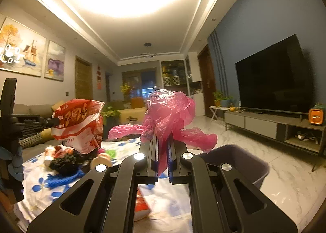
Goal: Collect trash
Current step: 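Lift the red snack bag and pink bag and carry both toward the grey bin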
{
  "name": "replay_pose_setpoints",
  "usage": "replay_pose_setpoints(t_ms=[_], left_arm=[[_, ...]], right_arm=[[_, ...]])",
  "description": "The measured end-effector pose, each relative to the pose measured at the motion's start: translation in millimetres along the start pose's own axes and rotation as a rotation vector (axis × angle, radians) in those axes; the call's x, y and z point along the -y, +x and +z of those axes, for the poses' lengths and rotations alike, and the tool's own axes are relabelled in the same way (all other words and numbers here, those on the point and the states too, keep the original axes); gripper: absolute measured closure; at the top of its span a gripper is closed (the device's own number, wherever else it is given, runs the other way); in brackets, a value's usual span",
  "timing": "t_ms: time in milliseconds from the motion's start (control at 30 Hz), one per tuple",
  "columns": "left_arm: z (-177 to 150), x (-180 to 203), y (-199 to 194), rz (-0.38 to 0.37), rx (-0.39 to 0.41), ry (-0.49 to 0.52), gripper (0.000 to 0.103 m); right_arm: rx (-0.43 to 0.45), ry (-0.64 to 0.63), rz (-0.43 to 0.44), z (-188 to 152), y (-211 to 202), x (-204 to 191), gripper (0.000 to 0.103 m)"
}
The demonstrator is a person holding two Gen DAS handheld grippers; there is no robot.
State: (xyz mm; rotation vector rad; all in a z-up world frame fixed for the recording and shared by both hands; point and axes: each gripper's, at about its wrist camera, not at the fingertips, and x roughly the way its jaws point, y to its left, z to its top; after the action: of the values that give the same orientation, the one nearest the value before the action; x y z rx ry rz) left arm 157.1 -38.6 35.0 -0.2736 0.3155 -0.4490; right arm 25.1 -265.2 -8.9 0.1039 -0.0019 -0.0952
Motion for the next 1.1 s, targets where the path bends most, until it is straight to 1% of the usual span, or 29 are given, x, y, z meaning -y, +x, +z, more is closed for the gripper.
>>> replay_pose_setpoints(t_ms=[100, 200, 367, 467, 567, 667, 767, 1100], left_arm=[[1, 20, 18, -0.031, -0.008, 0.026, 0.103], [2, 47, 40, -0.069, -0.015, 0.055, 0.103], [-2, 88, 74, -0.115, -0.041, 0.073, 0.103], [-5, 108, 90, -0.106, -0.036, 0.095, 0.103], [-11, 126, 109, -0.101, -0.053, 0.113, 0.103], [-15, 139, 123, -0.088, -0.074, 0.121, 0.103], [-18, 144, 138, -0.088, -0.095, 0.11, 0.103], [-26, 157, 166, -0.087, -0.148, 0.115, 0.102]], right_arm=[[0.014, -0.002, -0.048, 3, 1, 13, 0.095], [0.021, 0.004, -0.102, 6, 5, 27, 0.095], [0.022, 0.013, -0.183, 9, 15, 49, 0.095], [0.009, 0.011, -0.225, 8, 26, 57, 0.095], [-0.004, 0.023, -0.255, 4, 33, 65, 0.095], [-0.019, 0.029, -0.273, 4, 40, 68, 0.095], [-0.034, 0.027, -0.286, 0, 48, 69, 0.095], [-0.075, 0.022, -0.274, 2, 68, 79, 0.095]])
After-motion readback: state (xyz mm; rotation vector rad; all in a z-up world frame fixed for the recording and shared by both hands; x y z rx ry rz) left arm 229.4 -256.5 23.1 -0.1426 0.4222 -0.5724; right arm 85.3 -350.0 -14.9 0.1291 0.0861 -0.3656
